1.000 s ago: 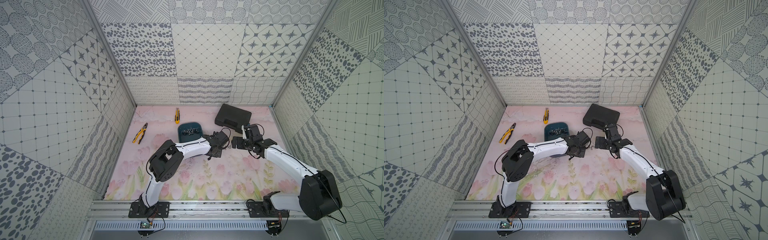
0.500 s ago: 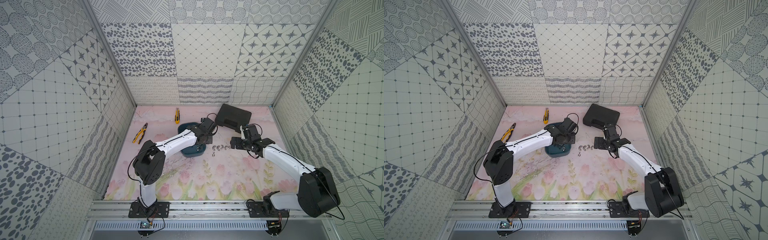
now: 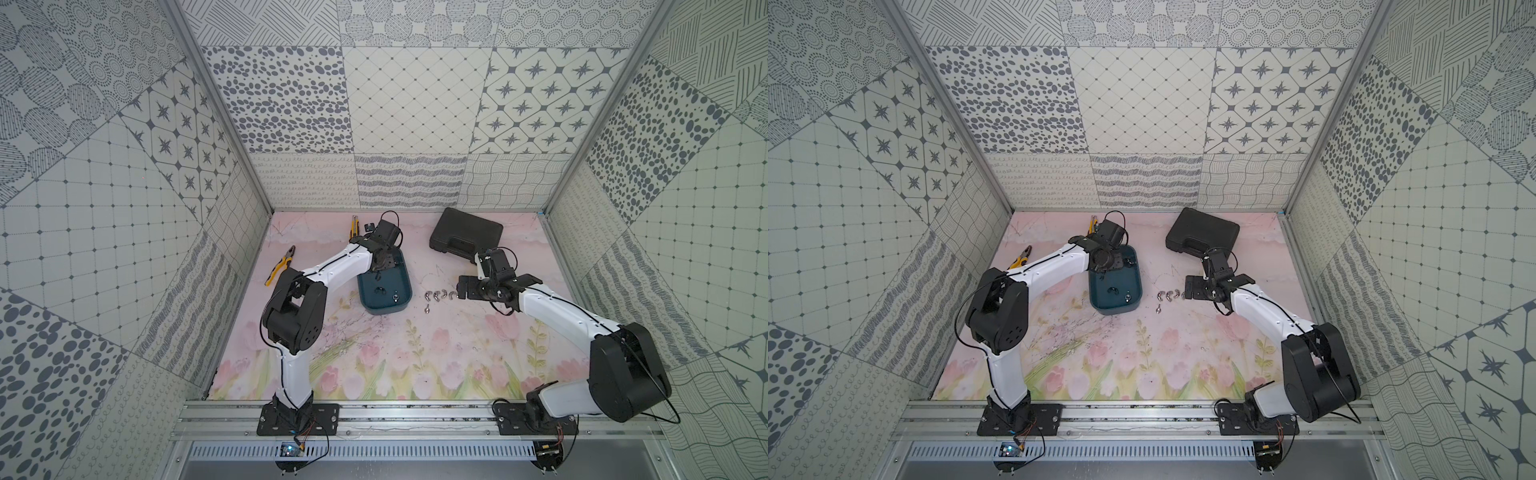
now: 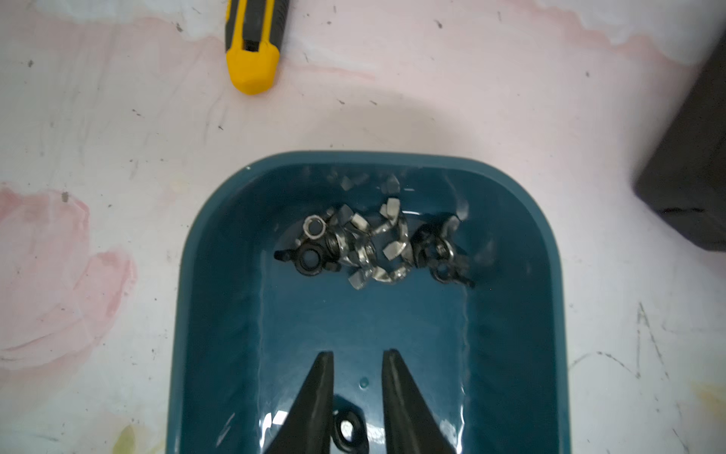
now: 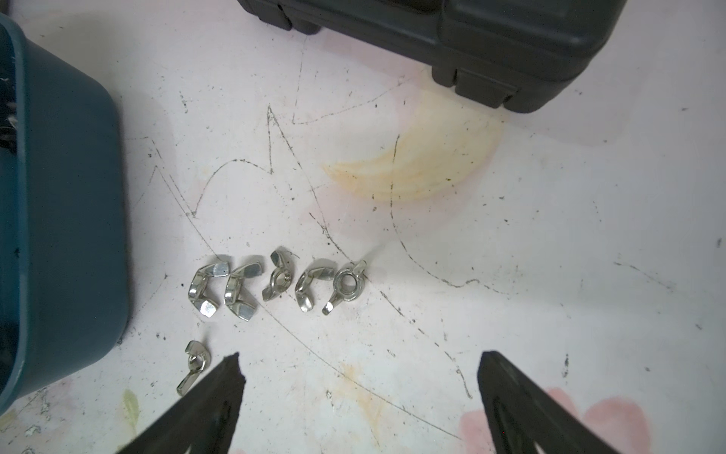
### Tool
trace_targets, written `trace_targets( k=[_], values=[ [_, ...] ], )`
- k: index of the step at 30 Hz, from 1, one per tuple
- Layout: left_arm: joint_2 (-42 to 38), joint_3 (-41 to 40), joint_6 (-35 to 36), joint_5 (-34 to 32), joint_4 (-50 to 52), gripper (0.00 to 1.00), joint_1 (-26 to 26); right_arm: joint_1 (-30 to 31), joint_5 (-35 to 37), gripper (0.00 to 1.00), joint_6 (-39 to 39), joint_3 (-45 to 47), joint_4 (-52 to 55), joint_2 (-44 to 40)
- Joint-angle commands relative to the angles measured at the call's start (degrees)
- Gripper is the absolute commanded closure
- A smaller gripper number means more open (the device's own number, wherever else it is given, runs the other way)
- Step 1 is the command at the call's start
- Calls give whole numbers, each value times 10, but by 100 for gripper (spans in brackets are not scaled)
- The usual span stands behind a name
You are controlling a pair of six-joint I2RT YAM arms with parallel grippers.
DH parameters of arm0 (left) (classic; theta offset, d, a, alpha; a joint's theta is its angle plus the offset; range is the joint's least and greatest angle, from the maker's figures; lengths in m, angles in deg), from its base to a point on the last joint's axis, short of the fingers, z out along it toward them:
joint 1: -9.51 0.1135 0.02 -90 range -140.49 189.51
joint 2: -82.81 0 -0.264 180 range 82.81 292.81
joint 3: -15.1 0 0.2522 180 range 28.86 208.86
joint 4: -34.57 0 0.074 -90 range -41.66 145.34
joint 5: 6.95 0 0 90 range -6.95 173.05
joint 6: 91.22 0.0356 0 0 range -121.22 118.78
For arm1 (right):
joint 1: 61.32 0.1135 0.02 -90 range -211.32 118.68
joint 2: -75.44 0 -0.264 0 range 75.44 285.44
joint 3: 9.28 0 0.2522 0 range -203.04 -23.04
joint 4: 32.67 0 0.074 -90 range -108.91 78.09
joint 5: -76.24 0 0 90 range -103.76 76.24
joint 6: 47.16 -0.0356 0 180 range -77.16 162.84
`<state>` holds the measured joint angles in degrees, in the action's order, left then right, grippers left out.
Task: Take out the wing nut from the storage box
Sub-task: Pick up the wing nut from the storage box.
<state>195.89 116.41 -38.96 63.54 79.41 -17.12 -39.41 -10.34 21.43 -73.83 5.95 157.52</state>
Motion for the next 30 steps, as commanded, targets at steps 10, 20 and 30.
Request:
trace_targets(
  k=[10, 20, 30],
  values=[
    [66, 52, -24, -25, 13, 76, 37, 4, -3, 3, 8, -28, -17, 20],
    [100, 73, -25, -6, 14, 79, 38, 3, -3, 3, 8, -16, -18, 9],
    [92, 33, -23, 15, -10, 80, 38, 4, -2, 3, 5, -15, -16, 4]
  ],
)
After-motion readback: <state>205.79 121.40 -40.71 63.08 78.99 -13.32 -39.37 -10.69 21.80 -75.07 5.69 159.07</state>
